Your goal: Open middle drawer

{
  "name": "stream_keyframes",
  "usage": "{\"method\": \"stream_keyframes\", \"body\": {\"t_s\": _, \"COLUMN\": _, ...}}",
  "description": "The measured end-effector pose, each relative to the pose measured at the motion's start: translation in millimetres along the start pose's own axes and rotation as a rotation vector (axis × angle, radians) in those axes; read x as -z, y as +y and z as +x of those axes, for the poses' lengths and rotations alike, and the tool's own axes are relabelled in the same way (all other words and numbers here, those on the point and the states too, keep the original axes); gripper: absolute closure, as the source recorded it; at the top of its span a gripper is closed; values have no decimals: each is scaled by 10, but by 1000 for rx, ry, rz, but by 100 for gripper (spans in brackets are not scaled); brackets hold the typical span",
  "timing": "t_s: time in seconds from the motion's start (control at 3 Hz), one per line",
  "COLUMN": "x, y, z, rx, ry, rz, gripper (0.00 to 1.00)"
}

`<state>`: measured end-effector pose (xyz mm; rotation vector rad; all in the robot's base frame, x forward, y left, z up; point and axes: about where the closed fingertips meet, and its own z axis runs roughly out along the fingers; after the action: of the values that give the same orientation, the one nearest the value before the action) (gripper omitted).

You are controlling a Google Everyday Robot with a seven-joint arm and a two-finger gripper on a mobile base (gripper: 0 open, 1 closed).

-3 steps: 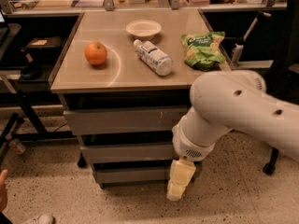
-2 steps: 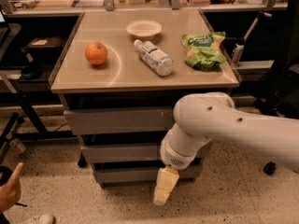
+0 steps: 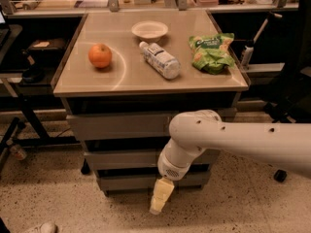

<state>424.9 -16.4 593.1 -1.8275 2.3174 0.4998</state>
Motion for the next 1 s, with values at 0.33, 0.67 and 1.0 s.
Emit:
{"method": "stream_keyframes", "body": {"t_s": 0.33, "x": -168, "y": -118, "z": 54, "rx": -34, "ry": -12, "rz": 2, "gripper": 0}}
{"method": "stream_keyframes", "body": {"t_s": 0.67, "x": -406, "y": -561, "z": 202, "rx": -99, "ry": -16, "rz": 55, "gripper": 0}}
{"method": "stream_keyframes", "body": {"t_s": 1.0, "x": -589, "y": -971, "z": 417, "rx": -144, "ry": -15, "rz": 116, "gripper": 0}}
